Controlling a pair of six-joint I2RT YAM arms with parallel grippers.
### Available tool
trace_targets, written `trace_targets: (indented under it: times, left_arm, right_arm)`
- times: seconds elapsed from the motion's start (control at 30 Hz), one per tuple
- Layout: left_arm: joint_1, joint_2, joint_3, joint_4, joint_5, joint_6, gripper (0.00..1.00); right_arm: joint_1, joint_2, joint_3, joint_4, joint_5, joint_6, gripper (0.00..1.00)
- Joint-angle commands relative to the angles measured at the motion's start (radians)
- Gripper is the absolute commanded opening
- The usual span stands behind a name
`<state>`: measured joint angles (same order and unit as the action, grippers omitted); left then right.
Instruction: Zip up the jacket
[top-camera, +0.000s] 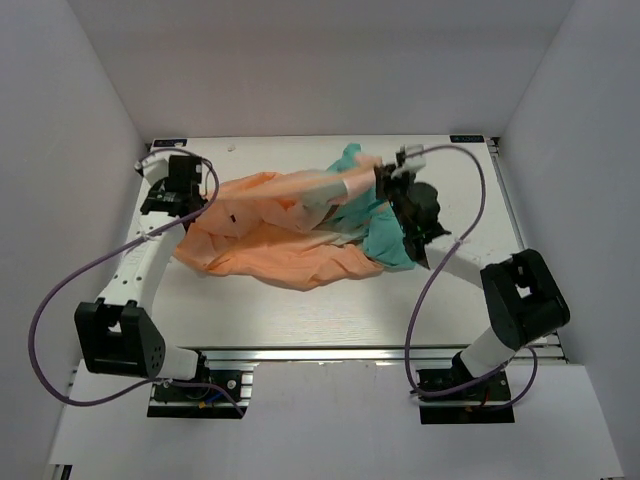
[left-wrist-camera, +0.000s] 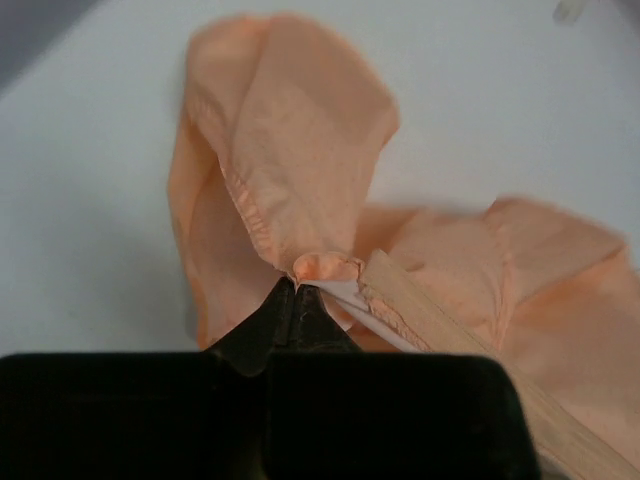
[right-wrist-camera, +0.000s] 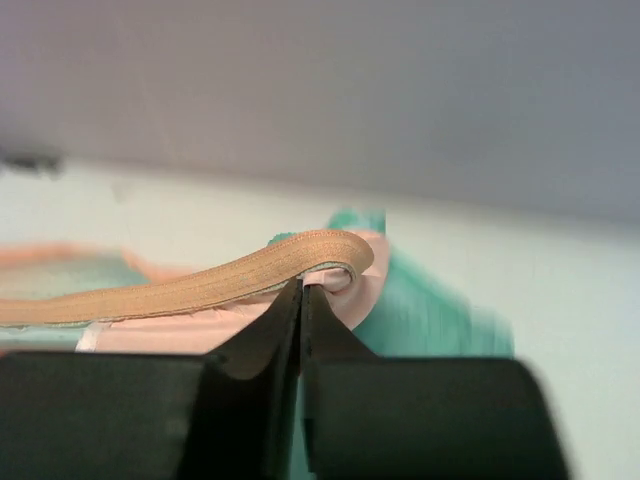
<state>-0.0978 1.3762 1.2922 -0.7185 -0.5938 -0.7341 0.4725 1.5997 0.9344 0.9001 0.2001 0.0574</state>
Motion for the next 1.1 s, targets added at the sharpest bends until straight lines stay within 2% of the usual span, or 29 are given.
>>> trace_targets:
  times: [0.0,0.03,0.07,0.1,0.13,0.2,0.27,0.3,0.33,0.43,0.47,0.53,0.67,0.83,0.87,0.97,1.0,1.07]
  left_arm:
    - [0.0,0.02,-0.137,-0.018,0.138,-0.07,0.0]
    - [0.0,0.008,-0.181,-0.018,0.155,-0.065,0.0]
    - [-0.002,0.003,-0.195,-0.022,0.166,-0.06,0.0]
    - [-0.002,-0.003,-0.198,-0.039,0.176,-0.062,0.07]
    - [-0.003,-0.017,-0.199,-0.064,0.181,-0.062,0.36]
    - [-0.008,-0.037,-0.182,-0.088,0.192,-0.059,0.55]
    - [-0.026,-0.083,-0.165,-0.102,0.192,-0.053,0.91]
    - [-0.029,-0.101,-0.165,-0.096,0.199,-0.042,0.98]
    - [-0.036,-0.117,-0.165,-0.075,0.234,-0.033,0.98]
    - [-0.057,-0.151,-0.189,-0.012,0.32,-0.016,0.98]
    - [-0.068,-0.147,-0.194,0.0,0.334,-0.019,0.98]
    - [-0.12,-0.106,-0.205,0.028,0.344,-0.03,0.98]
    - [-0.218,0.038,-0.173,0.024,0.35,-0.051,0.98]
    - [-0.264,0.205,-0.182,0.062,0.416,-0.067,0.98]
    - [-0.264,0.221,-0.186,0.068,0.419,-0.07,0.98]
    - [-0.264,0.288,-0.157,0.062,0.312,-0.067,0.98]
    - [-0.261,0.309,-0.143,0.057,0.248,-0.062,0.98]
    - [-0.257,0.393,-0.084,0.054,0.213,-0.05,0.98]
  right_arm:
    - [-0.012,-0.075,-0.232,-0.011,0.137,0.083,0.17]
    - [-0.012,-0.12,-0.265,-0.061,0.147,0.149,0.3]
    - [-0.014,-0.145,-0.29,-0.104,0.151,0.175,0.49]
    - [-0.012,-0.174,-0.313,-0.189,0.15,0.194,0.88]
    - [-0.012,-0.232,-0.315,-0.229,0.145,0.206,0.89]
    - [-0.012,-0.28,-0.304,-0.329,0.144,0.211,0.89]
    - [-0.012,-0.319,-0.244,-0.415,0.153,0.197,0.89]
    - [-0.012,-0.323,-0.217,-0.462,0.183,0.191,0.89]
    - [-0.012,-0.323,-0.194,-0.53,0.191,0.18,0.89]
    - [-0.012,-0.273,-0.109,-0.593,0.153,0.112,0.89]
    - [-0.012,-0.214,-0.035,-0.675,0.144,0.11,0.89]
    - [-0.014,-0.134,0.053,-0.766,0.102,0.122,0.89]
    - [-0.014,0.131,0.278,-0.981,0.099,0.128,0.88]
    - [-0.014,0.408,0.582,-1.187,0.122,0.139,0.83]
    - [-0.014,0.425,0.595,-1.196,0.122,0.145,0.83]
    - [-0.014,0.447,0.566,-1.219,0.127,0.157,0.83]
    - [-0.014,0.436,0.54,-1.219,0.128,0.176,0.82]
    - [-0.014,0.384,0.43,-1.21,0.098,0.211,0.81]
